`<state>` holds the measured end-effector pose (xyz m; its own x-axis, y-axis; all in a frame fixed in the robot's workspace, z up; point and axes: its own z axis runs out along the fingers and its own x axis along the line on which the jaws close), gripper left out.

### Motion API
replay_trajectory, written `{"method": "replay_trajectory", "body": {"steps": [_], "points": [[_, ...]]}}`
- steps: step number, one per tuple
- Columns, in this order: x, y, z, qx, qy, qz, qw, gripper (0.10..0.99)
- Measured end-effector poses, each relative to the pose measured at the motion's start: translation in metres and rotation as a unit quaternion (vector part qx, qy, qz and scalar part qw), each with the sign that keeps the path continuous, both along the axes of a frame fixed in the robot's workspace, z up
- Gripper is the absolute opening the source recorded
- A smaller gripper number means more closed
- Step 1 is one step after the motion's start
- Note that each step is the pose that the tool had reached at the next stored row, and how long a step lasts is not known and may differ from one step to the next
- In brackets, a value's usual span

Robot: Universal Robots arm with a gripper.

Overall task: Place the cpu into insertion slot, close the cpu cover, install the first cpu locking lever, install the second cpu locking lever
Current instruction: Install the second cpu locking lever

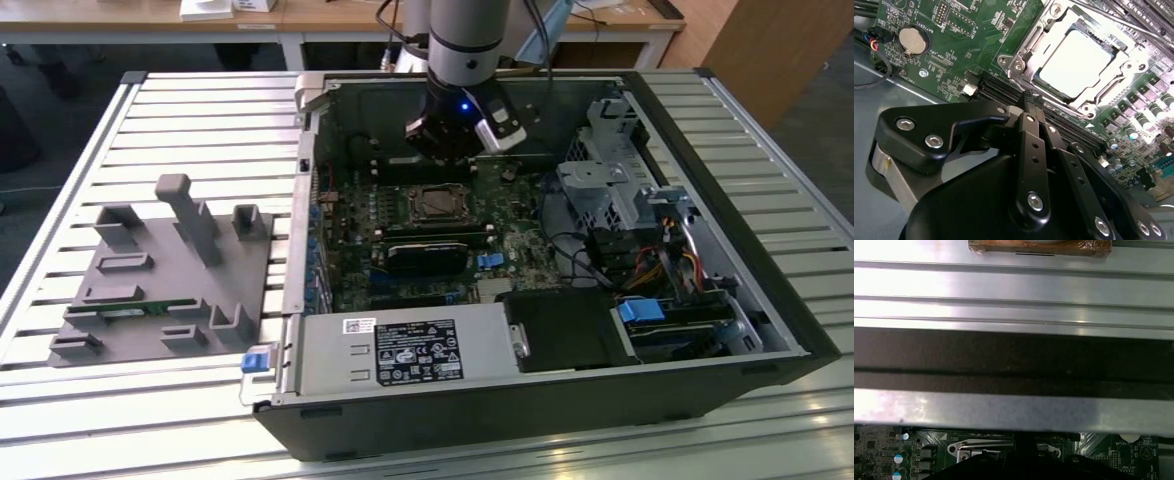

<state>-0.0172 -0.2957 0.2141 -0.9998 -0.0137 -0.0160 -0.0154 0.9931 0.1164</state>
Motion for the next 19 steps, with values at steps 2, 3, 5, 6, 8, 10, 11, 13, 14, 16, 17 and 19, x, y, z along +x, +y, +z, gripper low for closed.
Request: {"method": "replay_trajectory", "body": {"steps": [2,3,5,6,8,10,11,13,14,16,17,19], "points": [[0.0000,-0.0009,0.0000,0.0000,0.0000,0.000,1.0000,0.106],[0.0000,-0.0015,0.0000,0.0000,0.0000,0.000,1.0000,0.106],[0.0000,-0.0024,0.0000,0.0000,0.0000,0.000,1.0000,0.106],[0.0000,-0.0030,0.0000,0.0000,0.0000,0.000,1.0000,0.106],[0.0000,-0.0044,0.0000,0.0000,0.0000,0.000,1.0000,0.106],[0.0000,-0.0062,0.0000,0.0000,0.0000,0.000,1.0000,0.106],[0.0000,-0.0076,0.0000,0.0000,0.0000,0.000,1.0000,0.106],[0.0000,-0.0105,0.0000,0.0000,0.0000,0.000,1.0000,0.106],[0.0000,-0.0114,0.0001,0.0000,0.0000,0.000,1.0000,0.106],[0.0000,-0.0126,0.0030,0.0003,0.0000,0.000,1.0000,0.106],[-0.0001,-0.0127,0.0063,0.0004,0.0000,0.000,1.0000,0.106],[0.0000,-0.0127,0.0141,0.0004,0.0000,0.000,1.0000,0.106]]}}
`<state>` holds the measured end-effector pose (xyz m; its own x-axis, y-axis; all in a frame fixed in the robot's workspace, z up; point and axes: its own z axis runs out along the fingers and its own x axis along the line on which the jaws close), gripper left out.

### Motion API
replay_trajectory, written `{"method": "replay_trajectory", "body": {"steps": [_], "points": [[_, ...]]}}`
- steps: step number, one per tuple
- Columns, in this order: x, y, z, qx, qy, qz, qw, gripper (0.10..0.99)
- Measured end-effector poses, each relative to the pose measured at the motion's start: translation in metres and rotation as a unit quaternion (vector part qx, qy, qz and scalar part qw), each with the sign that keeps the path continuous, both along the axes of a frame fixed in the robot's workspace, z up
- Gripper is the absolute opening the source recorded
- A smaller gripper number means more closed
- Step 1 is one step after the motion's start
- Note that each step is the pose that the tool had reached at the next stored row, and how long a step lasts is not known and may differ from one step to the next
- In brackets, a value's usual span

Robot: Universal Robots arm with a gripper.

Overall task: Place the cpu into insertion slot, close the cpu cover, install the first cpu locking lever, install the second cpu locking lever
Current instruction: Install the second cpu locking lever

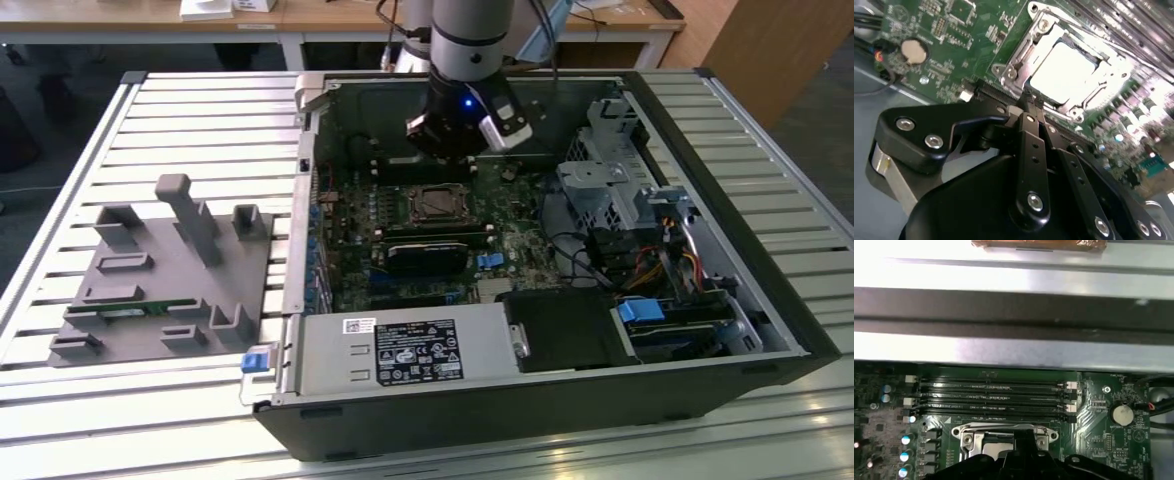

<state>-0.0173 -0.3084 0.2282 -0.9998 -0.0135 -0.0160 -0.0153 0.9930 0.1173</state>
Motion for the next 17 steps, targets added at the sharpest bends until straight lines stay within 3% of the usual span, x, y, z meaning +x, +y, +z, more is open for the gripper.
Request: {"method": "replay_trajectory", "body": {"steps": [3,7,17], "points": [[-0.0005,0.0000,0.0128,0.0000,0.0001,0.000,1.0000,0.106],[-0.0021,-0.0027,0.0166,0.0000,0.0000,0.000,1.0000,0.106],[-0.0021,-0.0348,0.0166,0.0018,0.0000,0.000,1.0000,0.106]]}}
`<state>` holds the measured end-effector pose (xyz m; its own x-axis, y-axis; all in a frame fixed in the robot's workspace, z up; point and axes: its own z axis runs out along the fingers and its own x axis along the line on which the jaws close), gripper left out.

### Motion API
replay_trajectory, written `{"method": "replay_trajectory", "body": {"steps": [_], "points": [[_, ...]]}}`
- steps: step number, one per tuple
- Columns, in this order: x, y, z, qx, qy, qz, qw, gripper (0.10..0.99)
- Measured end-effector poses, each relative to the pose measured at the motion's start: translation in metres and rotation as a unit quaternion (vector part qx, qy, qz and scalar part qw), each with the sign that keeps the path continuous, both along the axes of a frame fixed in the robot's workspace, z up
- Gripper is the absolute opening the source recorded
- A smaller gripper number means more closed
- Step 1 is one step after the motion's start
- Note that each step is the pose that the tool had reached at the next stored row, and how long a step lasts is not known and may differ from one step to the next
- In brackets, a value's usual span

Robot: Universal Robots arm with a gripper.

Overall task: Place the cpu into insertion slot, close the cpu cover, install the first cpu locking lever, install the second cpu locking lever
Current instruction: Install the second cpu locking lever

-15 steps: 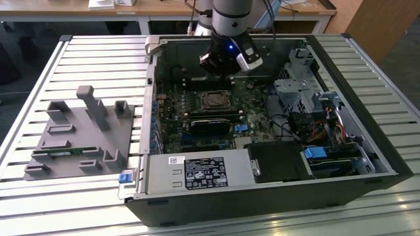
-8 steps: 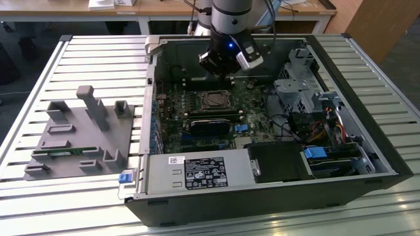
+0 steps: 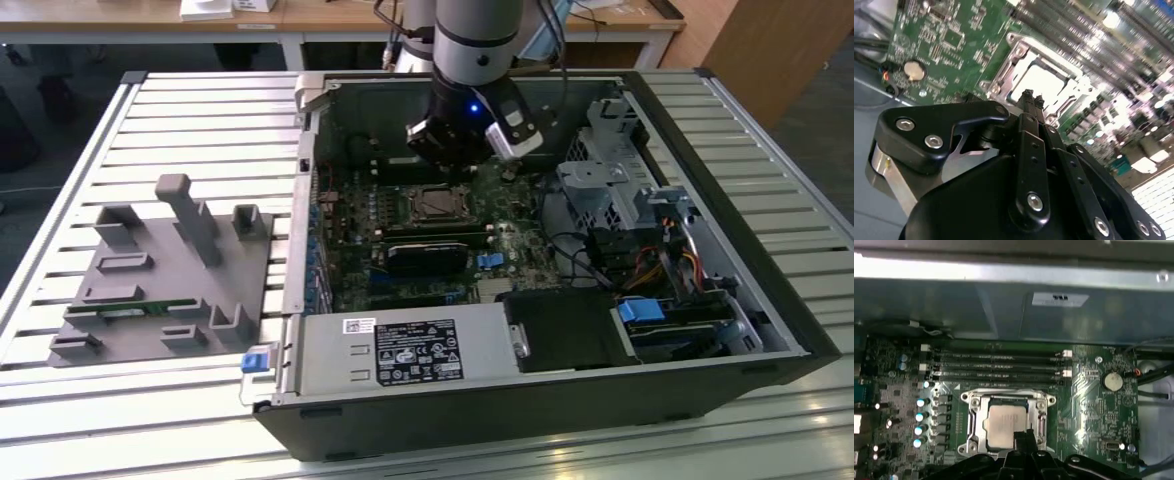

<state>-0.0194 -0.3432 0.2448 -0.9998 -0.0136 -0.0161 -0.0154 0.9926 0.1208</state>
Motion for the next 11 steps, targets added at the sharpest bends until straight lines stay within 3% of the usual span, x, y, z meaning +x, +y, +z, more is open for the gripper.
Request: {"method": "replay_trajectory", "body": {"steps": [2,5,11], "points": [[0.0000,-0.0017,0.0000,0.0051,0.0007,0.000,1.0000,0.106],[0.0000,-0.0043,-0.0009,0.0112,0.0046,0.000,0.9999,0.106],[0.0000,-0.0175,-0.0036,0.0124,0.0062,0.000,0.9999,0.106]]}}
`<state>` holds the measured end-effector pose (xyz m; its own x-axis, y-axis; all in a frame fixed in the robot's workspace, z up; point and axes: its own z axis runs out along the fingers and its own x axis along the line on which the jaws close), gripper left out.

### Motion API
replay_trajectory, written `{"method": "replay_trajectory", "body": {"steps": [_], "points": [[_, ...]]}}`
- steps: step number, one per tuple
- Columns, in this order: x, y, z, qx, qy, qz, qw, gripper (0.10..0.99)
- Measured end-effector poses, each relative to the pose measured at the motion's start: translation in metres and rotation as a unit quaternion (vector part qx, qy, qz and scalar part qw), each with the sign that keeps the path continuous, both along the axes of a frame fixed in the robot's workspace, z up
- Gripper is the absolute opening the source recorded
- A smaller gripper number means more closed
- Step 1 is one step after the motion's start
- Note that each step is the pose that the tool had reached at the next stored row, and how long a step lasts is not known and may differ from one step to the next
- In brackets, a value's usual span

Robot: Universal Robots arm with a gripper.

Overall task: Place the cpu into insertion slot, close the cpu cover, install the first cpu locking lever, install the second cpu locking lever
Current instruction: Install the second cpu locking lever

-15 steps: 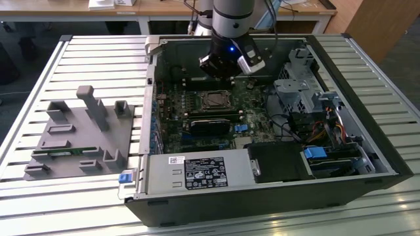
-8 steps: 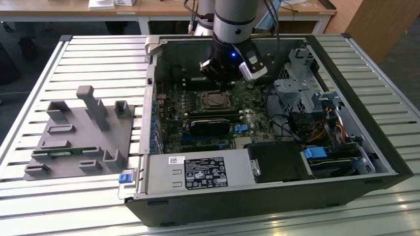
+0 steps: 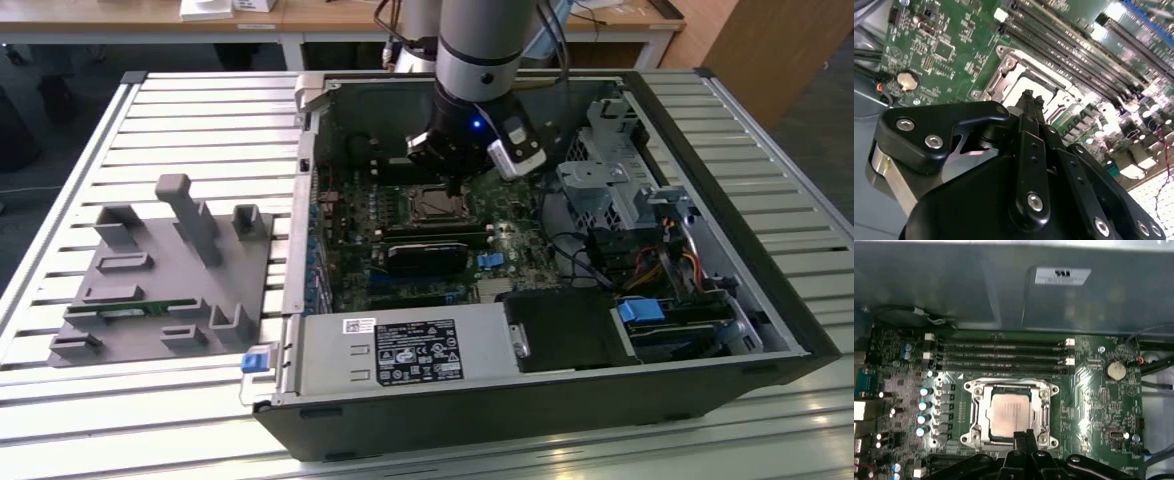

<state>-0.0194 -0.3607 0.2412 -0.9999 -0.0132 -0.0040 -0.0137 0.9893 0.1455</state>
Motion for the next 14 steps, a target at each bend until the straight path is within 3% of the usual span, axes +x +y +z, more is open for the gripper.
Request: {"method": "replay_trajectory", "body": {"steps": [14], "points": [[-0.0019,-0.0117,-0.0098,0.0000,0.0022,0.000,1.0000,0.106]]}}
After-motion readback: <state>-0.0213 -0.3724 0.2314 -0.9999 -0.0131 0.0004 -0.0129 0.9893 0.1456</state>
